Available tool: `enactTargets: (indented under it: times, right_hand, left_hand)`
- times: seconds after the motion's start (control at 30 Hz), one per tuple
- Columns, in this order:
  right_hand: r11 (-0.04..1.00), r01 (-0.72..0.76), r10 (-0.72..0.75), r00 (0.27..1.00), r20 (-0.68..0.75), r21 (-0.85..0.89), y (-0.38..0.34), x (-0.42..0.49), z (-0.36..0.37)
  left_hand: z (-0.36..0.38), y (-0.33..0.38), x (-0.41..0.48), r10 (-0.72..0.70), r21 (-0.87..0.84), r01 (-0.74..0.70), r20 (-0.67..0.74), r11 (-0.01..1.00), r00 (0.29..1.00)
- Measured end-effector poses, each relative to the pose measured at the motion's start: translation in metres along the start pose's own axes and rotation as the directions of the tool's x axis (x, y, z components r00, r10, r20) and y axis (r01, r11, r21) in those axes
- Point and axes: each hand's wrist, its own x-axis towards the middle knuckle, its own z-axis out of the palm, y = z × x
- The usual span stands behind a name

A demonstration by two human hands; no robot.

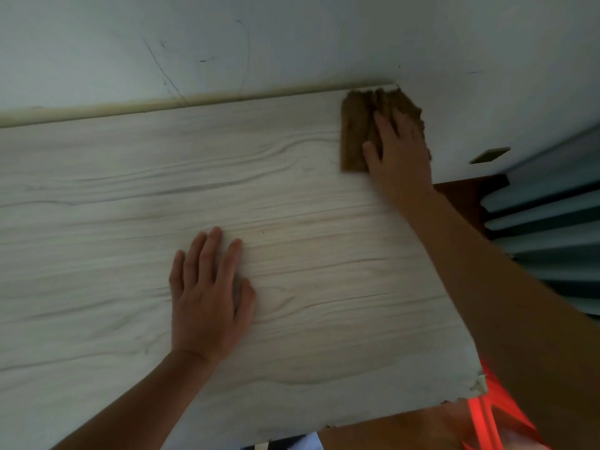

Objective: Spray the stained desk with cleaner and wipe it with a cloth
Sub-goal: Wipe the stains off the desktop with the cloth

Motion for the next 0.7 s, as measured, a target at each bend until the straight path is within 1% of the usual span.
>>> enactTargets:
  times: [0.1,0.17,0.27,0.4,0.5,0.6,0.7]
  right_hand:
    - [1.0,-0.005,0.005,1.0,-0.002,0.004,-0.003,0.036,0.0]
    - [1.0,0.015,-0.015,1.0,-0.001,0.008,-0.002,0.037,0.0]
    - [0.998,0.056,-0.056,0.998,0.006,0.01,-0.002,0.01,0.002]
    - [0.992,0.128,-0.128,0.992,0.007,0.018,-0.012,-0.059,0.007]
    - [0.99,0.14,-0.14,0.989,0.056,0.003,-0.013,-0.102,0.007]
    - [0.992,0.13,-0.128,0.988,0.09,-0.009,-0.008,-0.109,0.001]
    - [0.989,0.144,-0.14,0.986,0.091,-0.039,-0.001,-0.084,-0.005]
  left_hand:
    - [0.001,0.0,0.0,-0.001,-0.002,0.001,-0.013,1.0,1.0]
    - [0.001,0.0,0.0,-0.003,-0.002,0.003,-0.018,1.0,1.0]
    - [0.0,0.0,0.0,-0.007,-0.015,0.007,-0.014,1.0,1.0]
    - [0.0,0.0,-0.001,0.002,-0.02,-0.003,-0.02,1.0,1.0]
    - [0.0,0.0,-0.001,-0.004,-0.018,0.004,-0.01,1.0,1.0]
    - [0.0,0.0,-0.001,-0.007,-0.018,0.007,-0.005,1.0,1.0]
    - [0.001,0.0,0.0,-0.003,-0.016,0.003,-0.009,1.0,1.0]
